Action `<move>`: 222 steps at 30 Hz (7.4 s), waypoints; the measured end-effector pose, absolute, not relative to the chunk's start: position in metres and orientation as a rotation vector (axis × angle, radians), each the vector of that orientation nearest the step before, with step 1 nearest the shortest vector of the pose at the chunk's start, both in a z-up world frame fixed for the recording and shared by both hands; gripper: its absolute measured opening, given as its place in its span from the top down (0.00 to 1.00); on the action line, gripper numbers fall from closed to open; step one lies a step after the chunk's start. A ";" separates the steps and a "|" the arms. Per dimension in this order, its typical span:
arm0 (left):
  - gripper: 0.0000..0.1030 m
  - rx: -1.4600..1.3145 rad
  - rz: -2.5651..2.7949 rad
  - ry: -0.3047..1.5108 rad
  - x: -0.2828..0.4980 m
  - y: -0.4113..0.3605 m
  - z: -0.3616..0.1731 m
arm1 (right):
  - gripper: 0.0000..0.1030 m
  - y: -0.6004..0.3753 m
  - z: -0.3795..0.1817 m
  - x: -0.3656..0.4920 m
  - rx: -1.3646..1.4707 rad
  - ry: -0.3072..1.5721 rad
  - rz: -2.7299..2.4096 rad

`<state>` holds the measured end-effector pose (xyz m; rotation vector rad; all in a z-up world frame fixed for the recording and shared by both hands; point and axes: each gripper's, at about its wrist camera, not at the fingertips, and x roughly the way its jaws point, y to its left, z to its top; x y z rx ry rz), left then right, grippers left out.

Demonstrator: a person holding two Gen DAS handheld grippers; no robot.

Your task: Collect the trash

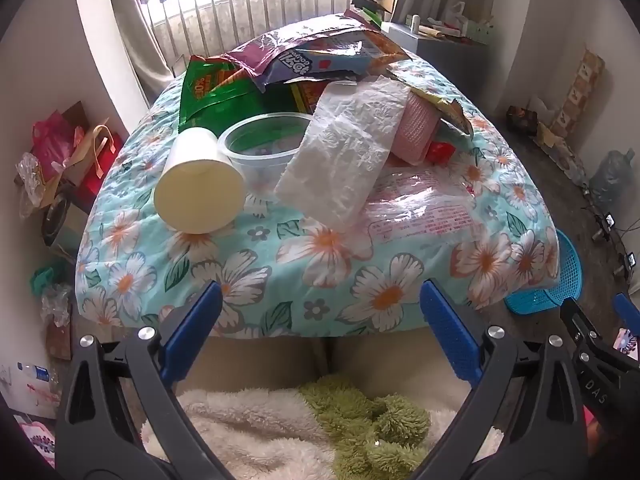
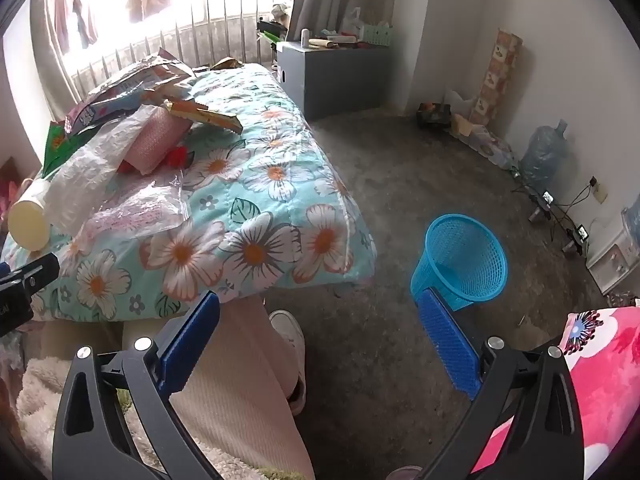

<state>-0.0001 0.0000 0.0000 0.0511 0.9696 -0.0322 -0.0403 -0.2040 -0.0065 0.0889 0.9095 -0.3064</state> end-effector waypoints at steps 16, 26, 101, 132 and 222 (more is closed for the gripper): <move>0.07 0.031 -0.030 0.991 -0.001 0.007 -0.005 | 0.06 -0.194 -0.002 -0.035 0.085 0.910 -0.304; 0.07 0.037 -0.025 0.990 -0.001 0.008 -0.005 | 0.06 -0.197 -0.002 -0.039 0.086 0.904 -0.298; 0.07 -0.022 -0.187 0.629 -0.001 0.078 0.037 | 0.06 -0.166 0.034 0.009 0.142 0.652 -0.048; 0.09 -0.057 -0.485 0.611 0.032 0.061 0.021 | 0.54 -0.175 -0.067 0.087 0.834 1.000 0.357; 1.00 0.274 -0.394 0.969 0.118 -0.056 -0.015 | 0.95 -0.335 -0.056 -0.001 0.998 0.748 0.269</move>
